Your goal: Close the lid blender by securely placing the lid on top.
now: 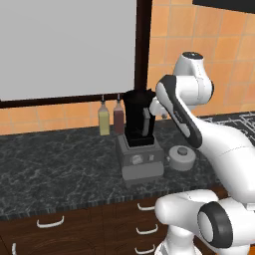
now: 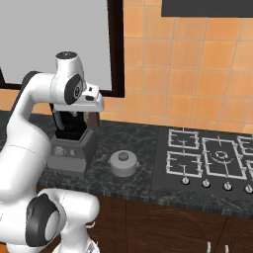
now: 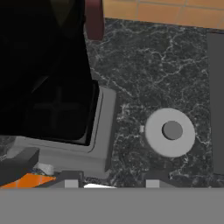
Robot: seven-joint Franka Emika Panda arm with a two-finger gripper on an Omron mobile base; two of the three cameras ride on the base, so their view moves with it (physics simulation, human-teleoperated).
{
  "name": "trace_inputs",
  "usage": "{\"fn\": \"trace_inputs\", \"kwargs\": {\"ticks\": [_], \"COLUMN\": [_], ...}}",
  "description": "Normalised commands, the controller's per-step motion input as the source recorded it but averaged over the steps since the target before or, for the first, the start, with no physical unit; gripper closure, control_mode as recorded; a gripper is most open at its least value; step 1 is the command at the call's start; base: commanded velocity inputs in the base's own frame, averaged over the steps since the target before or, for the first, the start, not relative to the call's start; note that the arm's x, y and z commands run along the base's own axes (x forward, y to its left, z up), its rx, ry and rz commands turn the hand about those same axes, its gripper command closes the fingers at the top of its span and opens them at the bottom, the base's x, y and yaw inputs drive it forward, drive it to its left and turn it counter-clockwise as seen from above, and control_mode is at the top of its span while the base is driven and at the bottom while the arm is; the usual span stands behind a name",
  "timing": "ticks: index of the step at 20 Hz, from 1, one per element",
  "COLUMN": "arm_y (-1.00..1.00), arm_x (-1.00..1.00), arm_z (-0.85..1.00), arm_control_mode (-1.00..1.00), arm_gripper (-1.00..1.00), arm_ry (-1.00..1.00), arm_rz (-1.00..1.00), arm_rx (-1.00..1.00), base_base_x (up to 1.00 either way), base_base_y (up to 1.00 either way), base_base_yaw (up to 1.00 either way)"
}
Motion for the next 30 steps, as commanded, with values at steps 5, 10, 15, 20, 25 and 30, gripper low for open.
{"fn": "trace_inputs", "kwargs": {"ticks": [5, 10, 15, 20, 25, 30], "arm_y": [-0.47, -0.97, -0.59, -0.04, -0.01, -0.03], "arm_x": [-0.21, -0.07, 0.18, 0.29, 0.34, 0.47], "arm_z": [-0.19, -0.52, -0.84, -0.95, -0.74, -0.47], "arm_control_mode": [-1.0, -1.0, -1.0, -1.0, -1.0, -1.0], "arm_gripper": [-1.0, -1.0, -1.0, -1.0, -1.0, -1.0], "arm_ry": [0.0, 0.09, 0.06, 0.0, -0.02, -0.04], "arm_rz": [-0.11, -0.44, -0.27, -0.06, 0.0, 0.0], "arm_rx": [0.0, 0.02, 0.0, 0.02, 0.08, 0.01], "base_base_x": [0.0, 0.0, 0.0, 0.0, 0.0, 0.0], "base_base_y": [0.0, 0.0, 0.0, 0.0, 0.0, 0.0], "base_base_yaw": [0.0, 0.0, 0.0, 0.0, 0.0, 0.0]}}
